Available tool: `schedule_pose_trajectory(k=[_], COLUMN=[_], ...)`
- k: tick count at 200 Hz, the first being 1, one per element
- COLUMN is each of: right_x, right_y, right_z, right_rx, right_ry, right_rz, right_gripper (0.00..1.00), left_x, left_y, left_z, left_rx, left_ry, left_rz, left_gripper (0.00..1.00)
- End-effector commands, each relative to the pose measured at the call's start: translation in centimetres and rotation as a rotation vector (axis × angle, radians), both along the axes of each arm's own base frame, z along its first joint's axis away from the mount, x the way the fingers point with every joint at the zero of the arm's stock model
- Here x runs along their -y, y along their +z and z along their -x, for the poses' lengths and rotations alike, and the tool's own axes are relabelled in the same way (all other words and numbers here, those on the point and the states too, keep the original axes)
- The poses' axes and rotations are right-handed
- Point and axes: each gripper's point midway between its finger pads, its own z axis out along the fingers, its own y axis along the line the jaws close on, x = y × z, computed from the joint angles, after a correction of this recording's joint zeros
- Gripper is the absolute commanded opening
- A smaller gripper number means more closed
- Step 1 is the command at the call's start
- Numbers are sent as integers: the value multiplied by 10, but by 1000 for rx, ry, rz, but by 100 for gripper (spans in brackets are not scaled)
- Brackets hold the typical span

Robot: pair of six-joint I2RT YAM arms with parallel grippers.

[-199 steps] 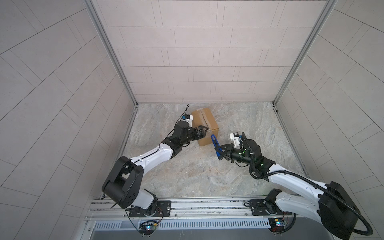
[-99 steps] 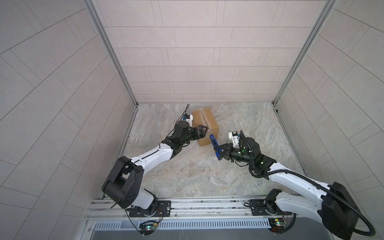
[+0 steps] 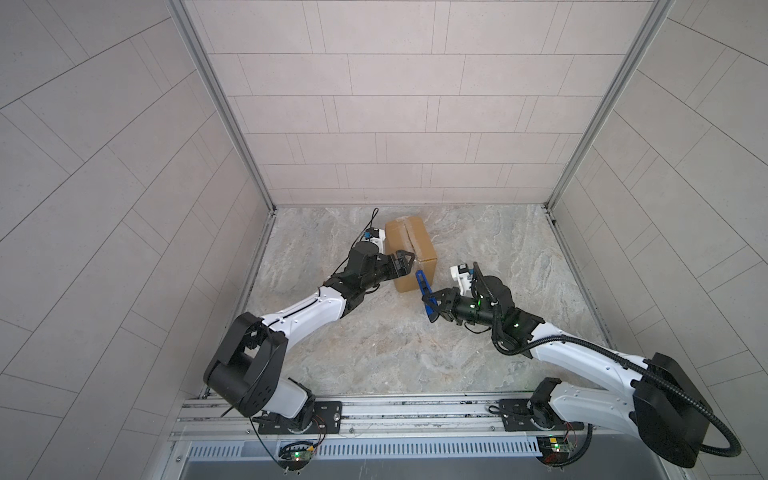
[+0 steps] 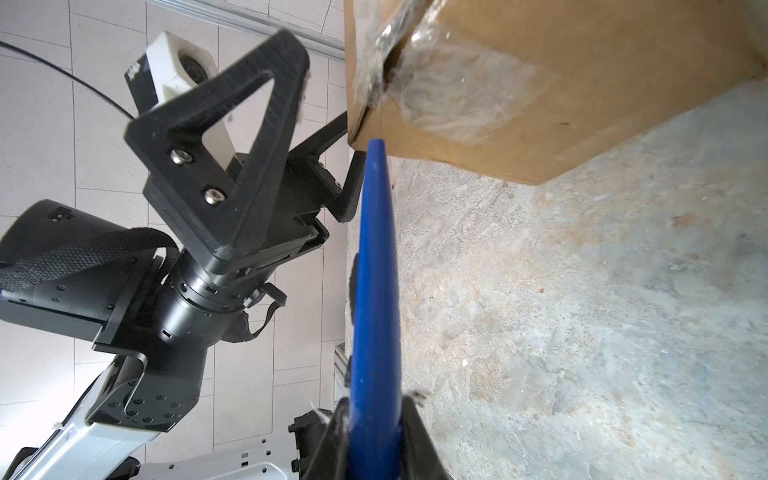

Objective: Unpack the express box

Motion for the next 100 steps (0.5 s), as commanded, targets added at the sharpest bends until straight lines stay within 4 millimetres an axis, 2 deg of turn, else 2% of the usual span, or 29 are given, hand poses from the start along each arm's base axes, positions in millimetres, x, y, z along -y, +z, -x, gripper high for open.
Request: schedule_pose_trajectory(k=[1, 67, 100], right_x=[-12, -24, -25], right_y=[45, 24, 24], right_z=[7, 9, 9], right_rx=[104, 66, 69], right_ry=[62, 79, 81], right_rz=[-79, -71, -69], right_gripper=[0, 0, 0], left_x=[16, 15, 15], left_y=[20, 25, 23], left_z=[5, 6, 6], left_rx=[44, 53, 49], left_ry=[-59, -57, -57], left_rz=[52, 57, 56], left_gripper=[88, 89, 88])
